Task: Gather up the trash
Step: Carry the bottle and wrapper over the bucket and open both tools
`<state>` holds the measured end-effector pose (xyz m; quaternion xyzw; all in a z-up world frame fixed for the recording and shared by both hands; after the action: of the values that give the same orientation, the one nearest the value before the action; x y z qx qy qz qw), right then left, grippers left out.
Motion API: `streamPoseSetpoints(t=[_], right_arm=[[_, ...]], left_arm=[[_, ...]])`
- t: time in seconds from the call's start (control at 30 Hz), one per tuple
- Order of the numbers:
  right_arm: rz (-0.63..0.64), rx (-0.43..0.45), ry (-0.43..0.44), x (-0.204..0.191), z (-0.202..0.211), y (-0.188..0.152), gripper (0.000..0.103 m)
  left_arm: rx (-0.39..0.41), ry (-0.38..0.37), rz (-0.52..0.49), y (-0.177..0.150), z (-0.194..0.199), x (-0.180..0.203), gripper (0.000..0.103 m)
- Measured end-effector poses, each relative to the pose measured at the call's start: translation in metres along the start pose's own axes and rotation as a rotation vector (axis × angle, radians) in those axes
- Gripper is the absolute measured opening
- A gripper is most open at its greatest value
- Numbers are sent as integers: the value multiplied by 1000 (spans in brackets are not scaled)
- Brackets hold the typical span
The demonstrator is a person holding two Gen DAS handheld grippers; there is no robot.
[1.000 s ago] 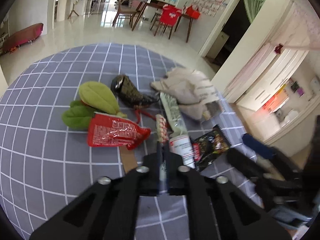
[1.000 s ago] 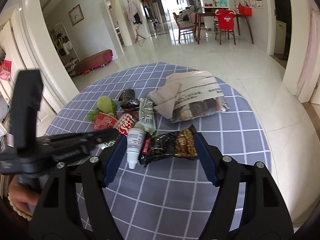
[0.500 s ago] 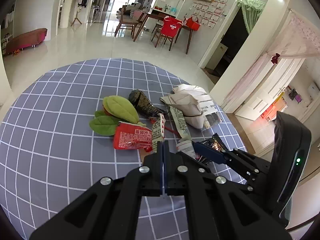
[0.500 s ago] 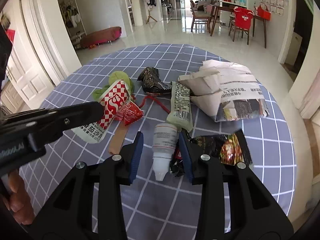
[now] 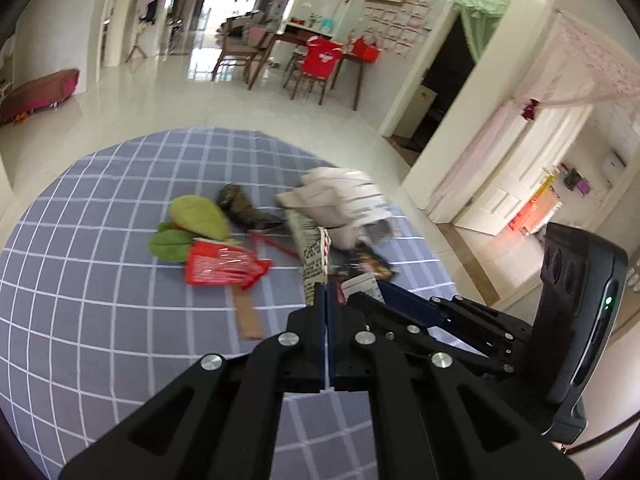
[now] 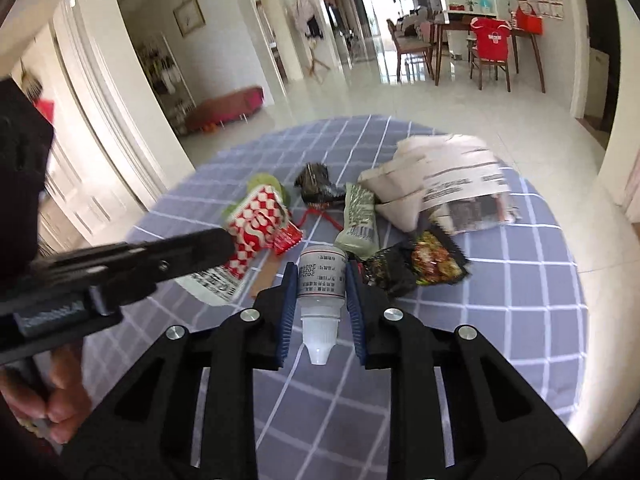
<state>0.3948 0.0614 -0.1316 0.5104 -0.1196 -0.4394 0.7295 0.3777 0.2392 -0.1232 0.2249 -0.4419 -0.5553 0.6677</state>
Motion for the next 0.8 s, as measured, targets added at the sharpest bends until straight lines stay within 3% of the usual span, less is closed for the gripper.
streamPoseSetpoints(t=[0.23,0.4,0.6,0.8], right_arm=[[-95,109,-21,46,86,-9,24],[-170,176,-100,98,152,-32,24],[-256,206,-229,162,207,-71,24],[-323,206,-354,212,245,-113,24]], left_arm=[[-17,-115,-97,-13,7,83,1],[-71,-193,-169,-39,-11,149,1],[-186,-274,-253,-88,-49,226,1],[-327,-300,-370,-146,-96,287,1]])
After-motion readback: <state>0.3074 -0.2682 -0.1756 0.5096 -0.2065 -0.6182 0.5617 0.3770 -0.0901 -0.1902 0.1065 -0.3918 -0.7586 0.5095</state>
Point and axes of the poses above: each gripper's, at about its wrist camera, not at the fingertips, and z roughly against the way its jaws point, x to its right, y to its top, the point moved 1 cm from there along -z, roughly the way its jaws point, and after that the axes turned 13 degrees about x, right-handed, at the moved point
